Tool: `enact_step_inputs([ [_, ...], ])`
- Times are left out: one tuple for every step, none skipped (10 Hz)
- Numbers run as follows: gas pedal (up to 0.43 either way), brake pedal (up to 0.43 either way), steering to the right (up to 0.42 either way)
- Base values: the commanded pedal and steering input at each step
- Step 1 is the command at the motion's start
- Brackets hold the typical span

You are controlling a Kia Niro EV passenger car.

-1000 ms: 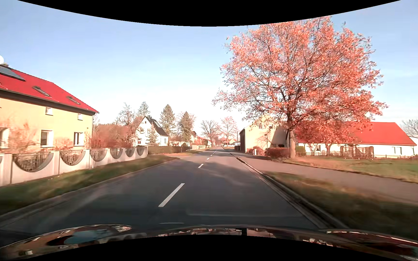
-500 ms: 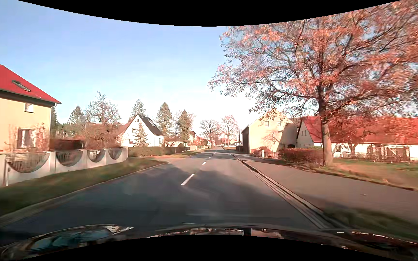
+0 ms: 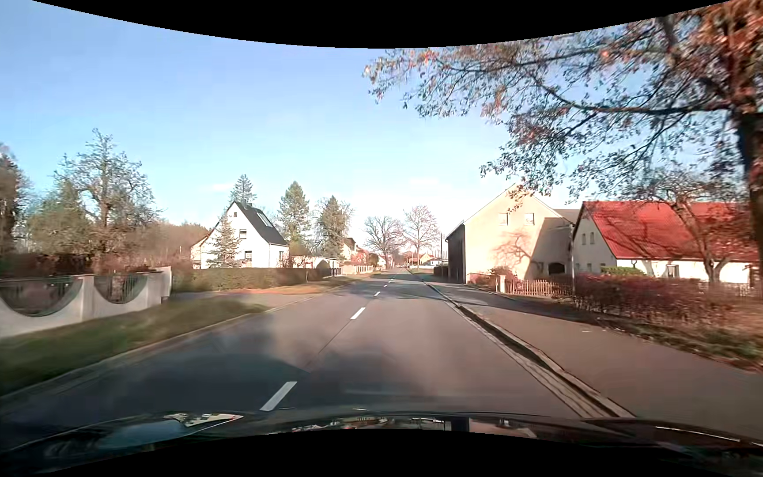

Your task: Follow the waypoints while adhering to traffic rules and regulations

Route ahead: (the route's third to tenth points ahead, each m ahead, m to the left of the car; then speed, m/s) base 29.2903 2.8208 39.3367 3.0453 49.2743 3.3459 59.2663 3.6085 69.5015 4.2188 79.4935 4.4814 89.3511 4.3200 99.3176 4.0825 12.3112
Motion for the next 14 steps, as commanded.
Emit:
enact_step_inputs([
  [0.13, 0.0, -0.001],
  [0.13, 0.0, -0.002],
  [0.15, 0.0, -0.001],
  [0.15, 0.0, -0.001],
  [0.15, 0.0, -0.001],
  [0.15, 0.0, -0.002],
  [0.15, 0.0, 0.0],
  [0.15, 0.0, 0.002],
  [0.157, 0.0, 0.002],
  [0.169, 0.0, 0.002],
  [0.169, 0.0, 0.002],
  [0.169, 0.0, 0.002],
  [0.169, 0.0, 0.003],
  [0.169, 0.0, 0.002],
])
